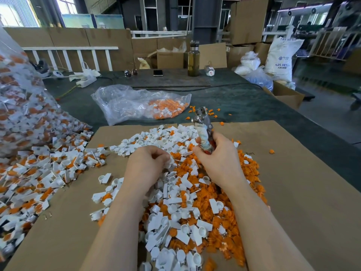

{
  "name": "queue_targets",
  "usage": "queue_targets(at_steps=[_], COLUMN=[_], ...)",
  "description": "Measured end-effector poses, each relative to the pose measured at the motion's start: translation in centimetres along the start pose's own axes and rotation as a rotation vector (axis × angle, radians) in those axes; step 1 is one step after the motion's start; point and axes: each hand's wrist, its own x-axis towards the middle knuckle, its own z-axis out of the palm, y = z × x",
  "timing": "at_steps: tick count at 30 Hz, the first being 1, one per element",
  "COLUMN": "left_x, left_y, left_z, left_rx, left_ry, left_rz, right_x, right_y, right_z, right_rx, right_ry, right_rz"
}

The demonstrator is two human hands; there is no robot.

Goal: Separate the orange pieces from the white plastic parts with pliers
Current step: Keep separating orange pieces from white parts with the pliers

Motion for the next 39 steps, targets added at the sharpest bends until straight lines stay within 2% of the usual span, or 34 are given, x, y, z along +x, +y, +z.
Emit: queue_targets(at_steps=[7, 13, 17, 22, 26, 33, 39], left_x=[-0.5, -0.7, -0.9, -1.1, -1.2, -1.5, -1.6], left_y=[0.2, 0.9, 1.4, 2.0, 2.0, 2.4, 2.5], left_z=[-0.3, 0.0, 0.6, 1.3, 1.2, 1.4, 1.6], left_rx=[-0.369, -0.552, -0.564, -0.559, -0.608, -0.472, -0.391], left_ry=[-0.005, -0.055, -0.089, 0.015, 0.035, 0.044, 0.068], left_rz=[-0.038, -0.035, -0.047, -0.041, -0.037, 0.031, 0.096], right_x=[-0.1, -0.1, -0.1, -0.2, -0.2, -0.3, -0.4], right_y=[0.0, -0.2, -0.2, -0.3, -0.4, -0.5, -0.6], right_z=[-0.1, 0.0, 0.1, 0.1, 0.1, 0.0, 0.2], right_rx=[0.037, 0.053, 0.061, 0.069, 0.064, 0.063, -0.078], right_ry=[-0.009, -0.033, -0.041, -0.043, -0.036, 0.003, 0.046], right_rz=[-0.007, -0.029, -0.035, -0.045, -0.06, -0.064, -0.103])
